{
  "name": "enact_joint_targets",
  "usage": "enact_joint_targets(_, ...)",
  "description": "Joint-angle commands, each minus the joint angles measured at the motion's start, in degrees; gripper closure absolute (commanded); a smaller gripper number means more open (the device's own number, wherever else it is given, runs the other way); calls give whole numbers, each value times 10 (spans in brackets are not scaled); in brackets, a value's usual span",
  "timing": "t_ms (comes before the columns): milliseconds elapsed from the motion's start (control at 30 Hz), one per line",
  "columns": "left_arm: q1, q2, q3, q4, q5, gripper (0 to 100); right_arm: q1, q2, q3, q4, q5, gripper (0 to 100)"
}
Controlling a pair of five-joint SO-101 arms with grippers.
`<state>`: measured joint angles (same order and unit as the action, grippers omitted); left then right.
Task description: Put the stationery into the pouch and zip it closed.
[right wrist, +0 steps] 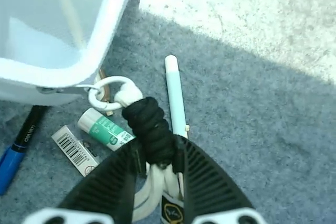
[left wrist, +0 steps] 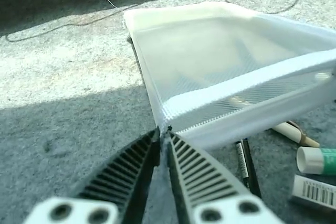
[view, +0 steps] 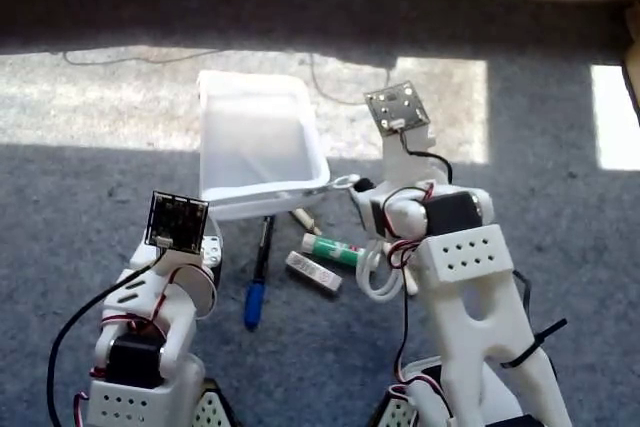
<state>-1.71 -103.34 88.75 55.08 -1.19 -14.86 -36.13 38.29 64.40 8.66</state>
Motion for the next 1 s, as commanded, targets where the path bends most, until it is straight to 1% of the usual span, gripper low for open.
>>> enact_joint_targets(0,-12,-7,-31,2,-5,993,6,-22,-12,3,3,992)
enact_joint_targets(133,-12,-7,-29,2,-4,982,3,-22,-10,3,3,992)
enact_joint_targets(200,-12,-7,-28,2,-1,937,2,-22,-9,4,3,992)
enact_joint_targets(300,-17,-7,-28,2,46,857,2,-23,-9,4,3,992)
enact_joint_targets(367,-38,-6,-28,1,65,825,2,-40,-8,4,3,992)
enact_joint_targets(467,-63,-4,-27,-10,72,825,1,-93,-4,24,3,992)
enact_joint_targets(667,-64,-5,7,-62,72,822,-48,-169,9,61,3,992)
enact_joint_targets(800,-64,-6,6,-68,73,822,-57,-176,20,60,6,992)
enact_joint_targets(867,-58,-6,6,-69,73,821,-57,-179,21,60,7,992)
enact_joint_targets(967,-29,-6,9,-69,71,821,-58,-182,20,64,7,992)
